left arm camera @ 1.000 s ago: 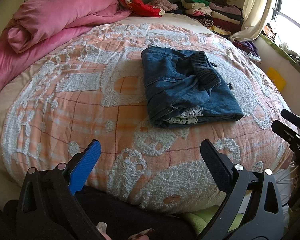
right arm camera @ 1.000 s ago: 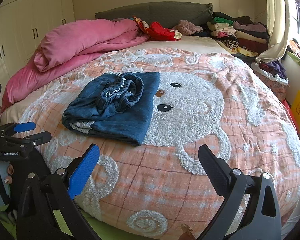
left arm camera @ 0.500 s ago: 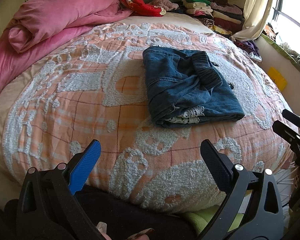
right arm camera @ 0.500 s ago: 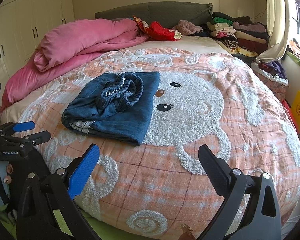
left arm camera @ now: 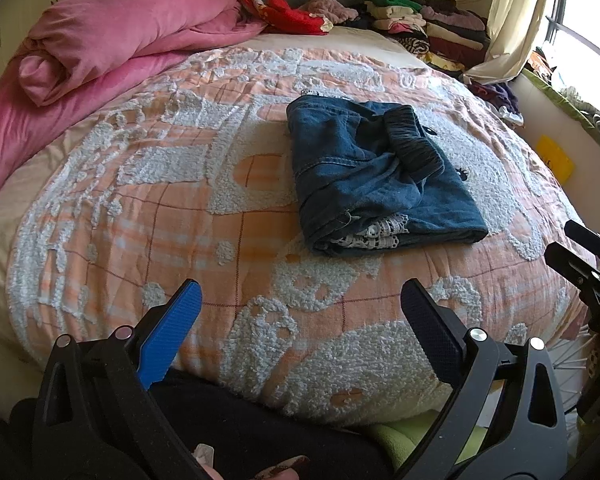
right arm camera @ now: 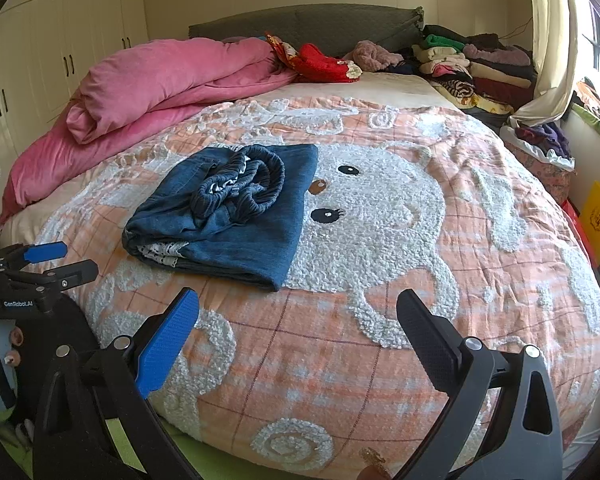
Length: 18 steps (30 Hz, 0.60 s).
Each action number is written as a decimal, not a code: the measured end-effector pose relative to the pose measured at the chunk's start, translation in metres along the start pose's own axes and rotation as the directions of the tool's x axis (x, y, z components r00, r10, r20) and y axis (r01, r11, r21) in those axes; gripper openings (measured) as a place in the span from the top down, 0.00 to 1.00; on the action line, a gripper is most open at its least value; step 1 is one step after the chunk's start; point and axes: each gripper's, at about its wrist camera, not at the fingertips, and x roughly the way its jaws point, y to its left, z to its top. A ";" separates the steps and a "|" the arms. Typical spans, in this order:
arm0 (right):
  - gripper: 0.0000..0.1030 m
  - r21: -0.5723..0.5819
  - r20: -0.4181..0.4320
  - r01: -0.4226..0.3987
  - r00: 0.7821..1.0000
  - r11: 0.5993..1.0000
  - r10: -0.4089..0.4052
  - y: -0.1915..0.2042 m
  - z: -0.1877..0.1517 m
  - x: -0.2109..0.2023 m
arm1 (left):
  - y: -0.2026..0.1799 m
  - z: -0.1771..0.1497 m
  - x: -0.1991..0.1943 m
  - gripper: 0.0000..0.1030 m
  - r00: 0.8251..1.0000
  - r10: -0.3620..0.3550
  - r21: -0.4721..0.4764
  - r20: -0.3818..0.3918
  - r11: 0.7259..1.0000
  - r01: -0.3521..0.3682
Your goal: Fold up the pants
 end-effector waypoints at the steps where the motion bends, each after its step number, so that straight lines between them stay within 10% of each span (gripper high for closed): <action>1: 0.04 0.001 0.000 0.001 1.000 1.000 -0.001 0.001 0.000 0.000 | -0.001 0.000 0.000 0.09 1.000 0.000 -0.001 -0.001 1.000 0.000; 18: 0.04 0.007 -0.028 0.037 0.999 0.999 -0.036 -0.006 -0.002 0.013 | 0.007 -0.003 0.005 0.09 1.000 0.012 -0.020 -0.014 1.000 -0.012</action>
